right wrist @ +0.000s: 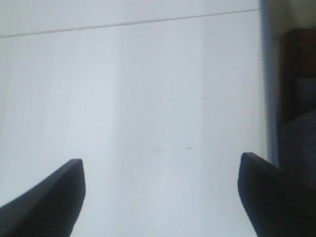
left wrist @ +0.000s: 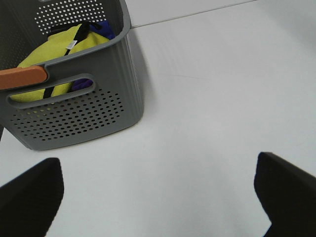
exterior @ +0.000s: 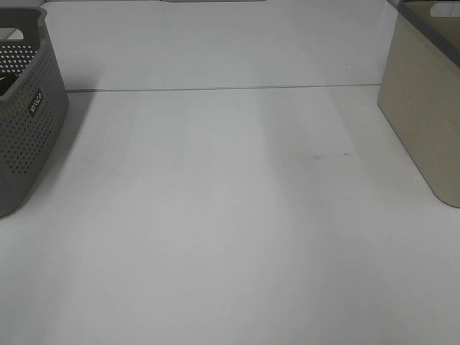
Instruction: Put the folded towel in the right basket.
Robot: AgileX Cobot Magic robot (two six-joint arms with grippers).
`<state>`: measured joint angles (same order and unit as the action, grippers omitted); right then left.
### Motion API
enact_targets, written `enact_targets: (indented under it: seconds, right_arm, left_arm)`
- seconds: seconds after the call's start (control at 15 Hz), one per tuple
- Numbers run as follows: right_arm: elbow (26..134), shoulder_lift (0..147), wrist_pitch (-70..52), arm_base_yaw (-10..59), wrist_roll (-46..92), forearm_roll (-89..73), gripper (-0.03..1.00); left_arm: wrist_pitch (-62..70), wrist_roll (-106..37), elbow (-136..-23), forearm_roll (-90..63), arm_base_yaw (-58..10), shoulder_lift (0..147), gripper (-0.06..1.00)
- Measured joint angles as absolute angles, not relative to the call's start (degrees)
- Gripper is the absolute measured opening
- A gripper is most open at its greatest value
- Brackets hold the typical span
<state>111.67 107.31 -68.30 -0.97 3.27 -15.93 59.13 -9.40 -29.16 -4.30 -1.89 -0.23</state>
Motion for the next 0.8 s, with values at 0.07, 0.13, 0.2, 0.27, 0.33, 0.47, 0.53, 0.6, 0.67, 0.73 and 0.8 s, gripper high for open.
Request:
enact_targets:
  seconds: [0.07,0.13,0.2,0.27,0.33,0.47,0.53,0.6,0.67,0.73,0.8]
  right_arm:
    - [111.7,106.9,-69.3,0.4,3.3,-14.6,0.78]
    - [111.7,106.5,-69.6,1.3,3.2,-12.5,0.78]
    - [111.7,106.2,-69.7,1.6,3.0,-11.5,0.78]
    - [111.3,105.3,-69.6,2.0,1.9,-10.3,0.78]
    - [110.1,103.8,-69.7,2.1,1.4,-9.9,0.78]
    - [105.3,99.0,-69.7,2.1,1.0,-7.7,0.78]
    - [97.6,93.1,-69.7,2.1,-0.3,-4.3,0.78]
    - [93.3,90.2,-69.7,2.1,-0.6,-2.9,0.78]
    - [88.3,87.0,-69.7,2.1,-0.8,-2.3,0.78]
    - [86.3,85.4,-69.7,2.1,-0.9,-2.2,0.78]
    - [81.5,82.2,-69.6,2.1,-1.0,-1.9,0.78]
  left_arm:
    - [59.1,-9.4,-29.2,-4.3,-1.9,-0.2,0.99]
    - [59.1,-9.4,-29.2,-4.3,-1.9,-0.2,0.99]
    - [59.1,-9.4,-29.2,-4.3,-1.9,-0.2,0.99]
    - [59.1,-9.4,-29.2,-4.3,-1.9,-0.2,0.99]
    - [59.1,-9.4,-29.2,-4.3,-1.9,-0.2,0.99]
    - [59.1,-9.4,-29.2,-4.3,-1.9,-0.2,0.99]
    - [59.1,-9.4,-29.2,-4.3,-1.9,-0.2,0.99]
    - [59.1,-9.4,-29.2,-4.3,-1.9,-0.2,0.99]
    - [59.1,-9.4,-29.2,-4.3,-1.9,-0.2,0.99]
    - [59.1,-9.4,-29.2,-4.3,-1.9,-0.2,0.99]
    - [59.1,-9.4,-29.2,-4.3,-1.9,-0.2,0.99]
